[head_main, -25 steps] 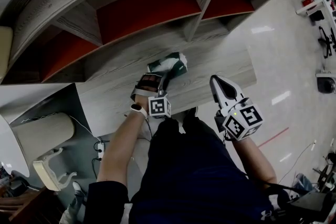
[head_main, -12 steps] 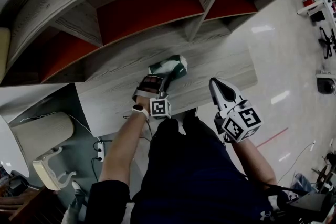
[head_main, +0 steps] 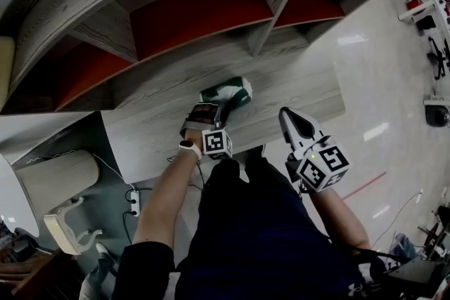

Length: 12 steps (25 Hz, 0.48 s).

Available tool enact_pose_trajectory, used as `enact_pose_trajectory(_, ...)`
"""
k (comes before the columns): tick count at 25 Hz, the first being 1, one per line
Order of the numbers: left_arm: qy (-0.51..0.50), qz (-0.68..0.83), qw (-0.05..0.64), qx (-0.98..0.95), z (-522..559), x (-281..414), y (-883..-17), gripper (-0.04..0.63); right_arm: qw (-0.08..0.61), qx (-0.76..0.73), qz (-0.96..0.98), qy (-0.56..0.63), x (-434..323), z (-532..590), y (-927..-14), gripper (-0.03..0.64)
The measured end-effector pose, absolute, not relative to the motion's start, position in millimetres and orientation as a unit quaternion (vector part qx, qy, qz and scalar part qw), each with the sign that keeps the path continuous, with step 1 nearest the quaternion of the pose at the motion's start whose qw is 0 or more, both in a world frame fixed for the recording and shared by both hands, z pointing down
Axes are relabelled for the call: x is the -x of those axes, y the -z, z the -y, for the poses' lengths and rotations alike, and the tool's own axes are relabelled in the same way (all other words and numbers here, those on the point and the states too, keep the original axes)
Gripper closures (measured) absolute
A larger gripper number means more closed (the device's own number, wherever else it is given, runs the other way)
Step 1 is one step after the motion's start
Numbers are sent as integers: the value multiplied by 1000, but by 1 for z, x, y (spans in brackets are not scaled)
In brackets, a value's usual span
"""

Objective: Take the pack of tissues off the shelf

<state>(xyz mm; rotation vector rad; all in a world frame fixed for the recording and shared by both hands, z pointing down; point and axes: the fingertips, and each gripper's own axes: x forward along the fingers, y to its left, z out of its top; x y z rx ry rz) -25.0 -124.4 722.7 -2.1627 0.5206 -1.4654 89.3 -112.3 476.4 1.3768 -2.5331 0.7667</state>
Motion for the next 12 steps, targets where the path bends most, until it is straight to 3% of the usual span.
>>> enact_pose_trajectory(3,528,-202,205,799,125,24,-720,423,77,-457,847,-259,-87,110,-478,614)
enact_pose_trajectory(7,517,-234,187,802,130,23,-706,333,76,-451,851,-259,-84,107,-477,614)
enact_pose_trajectory(12,513,-248,195,798,128,24,-692,311,75,-445,855,-255,-80,105,-474,614)
